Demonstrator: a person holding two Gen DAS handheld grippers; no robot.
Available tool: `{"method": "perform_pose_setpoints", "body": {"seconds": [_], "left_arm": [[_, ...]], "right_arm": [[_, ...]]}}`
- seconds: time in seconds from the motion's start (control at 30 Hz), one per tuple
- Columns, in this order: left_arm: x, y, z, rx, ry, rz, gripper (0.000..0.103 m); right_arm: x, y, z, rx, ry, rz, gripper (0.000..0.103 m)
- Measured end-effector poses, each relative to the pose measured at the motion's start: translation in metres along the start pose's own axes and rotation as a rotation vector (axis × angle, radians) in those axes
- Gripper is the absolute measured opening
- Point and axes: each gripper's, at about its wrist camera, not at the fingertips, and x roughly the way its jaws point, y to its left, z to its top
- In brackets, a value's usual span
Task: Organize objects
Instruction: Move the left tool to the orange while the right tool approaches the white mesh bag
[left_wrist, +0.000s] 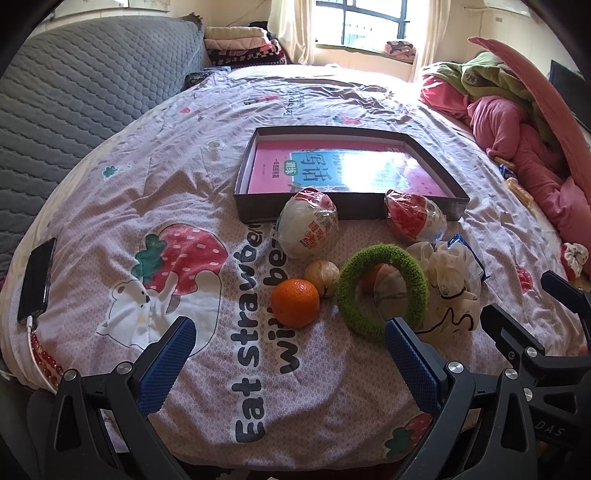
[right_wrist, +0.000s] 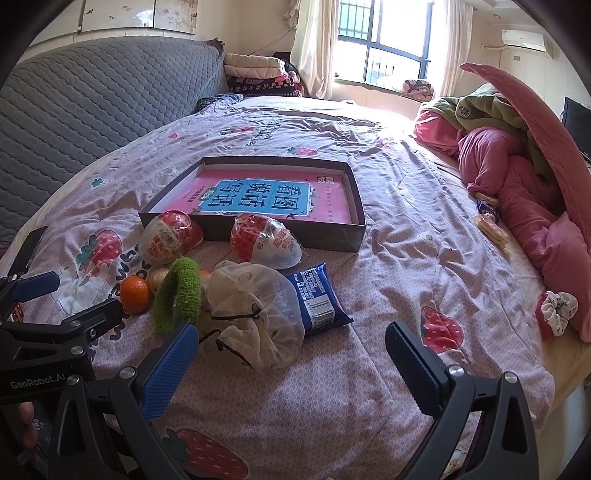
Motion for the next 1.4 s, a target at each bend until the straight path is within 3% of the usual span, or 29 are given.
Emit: {"method": "perform_pose_setpoints", "body": {"seconds": [0.47,0.8,1.4], "left_arm": [[0.015,0.005,-0.014,0.011,0.054,0.002,0.102],[0.026,0.008,-0.022,0.019,0.062,-0.037,0.102],[0.075,0.021,-0.005,0.038,0.075,-0.051,0.100]], "right_arm": [[0.004,0.001,-0.011,-0.012,0.019,0.042,0.102],[0.011,-0.001,-0.022,-0.015,0.033,0.076,0.102],[0.044,0.010,-0.014,-0.074,0.037,0.024,0.101]]}}
